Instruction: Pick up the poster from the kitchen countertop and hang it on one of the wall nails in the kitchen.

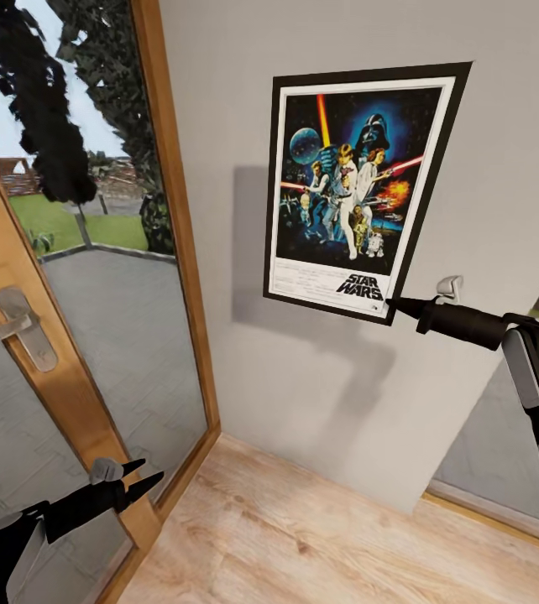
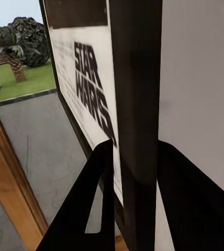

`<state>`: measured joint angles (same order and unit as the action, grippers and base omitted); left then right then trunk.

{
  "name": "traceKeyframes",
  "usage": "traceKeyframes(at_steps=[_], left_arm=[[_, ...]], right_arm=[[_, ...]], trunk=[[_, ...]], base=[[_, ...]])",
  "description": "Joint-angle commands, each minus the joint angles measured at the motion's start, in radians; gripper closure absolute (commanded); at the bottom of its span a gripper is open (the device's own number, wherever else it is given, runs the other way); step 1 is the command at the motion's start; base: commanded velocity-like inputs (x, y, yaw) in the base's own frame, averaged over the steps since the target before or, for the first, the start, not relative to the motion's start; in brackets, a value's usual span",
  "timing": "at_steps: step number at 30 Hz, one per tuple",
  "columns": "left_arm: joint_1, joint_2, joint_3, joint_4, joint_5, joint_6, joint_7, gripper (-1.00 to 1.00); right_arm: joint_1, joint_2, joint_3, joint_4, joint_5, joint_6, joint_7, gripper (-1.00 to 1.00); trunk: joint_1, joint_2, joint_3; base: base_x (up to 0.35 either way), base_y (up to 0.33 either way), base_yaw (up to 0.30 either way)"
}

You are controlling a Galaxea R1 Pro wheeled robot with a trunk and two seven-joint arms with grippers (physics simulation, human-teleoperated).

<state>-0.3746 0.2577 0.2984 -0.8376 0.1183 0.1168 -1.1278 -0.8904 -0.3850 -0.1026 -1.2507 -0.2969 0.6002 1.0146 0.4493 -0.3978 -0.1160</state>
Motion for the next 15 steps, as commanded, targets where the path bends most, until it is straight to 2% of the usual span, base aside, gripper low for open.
traceKeyframes(at_steps=[1,7,15], left_arm=[[-0.001,0.0,0.001,0.0,0.004,0.011,-0.004,-1.0],[-0.001,0.0,0.001,0.0,0.004,0.011,-0.004,-1.0],[-0.001,0.0,0.001,0.0,0.004,0.011,-0.004,-1.0]], right_arm=[[-0.002,0.0,0.0,0.0,-0.007,0.01,0.003,1.0],[-0.016,0.003,0.0,0.003,-0.007,0.01,0.002,1.0],[-0.052,0.02,0.0,0.009,-0.004,0.014,0.0,1.0]], trunk=[[0.001,-0.002,-0.002],[0.001,-0.002,-0.002],[0.001,-0.002,-0.002]], base=[[0.035,0.0,0.0],[0.013,0.0,0.0],[0.001,0.0,0.0]])
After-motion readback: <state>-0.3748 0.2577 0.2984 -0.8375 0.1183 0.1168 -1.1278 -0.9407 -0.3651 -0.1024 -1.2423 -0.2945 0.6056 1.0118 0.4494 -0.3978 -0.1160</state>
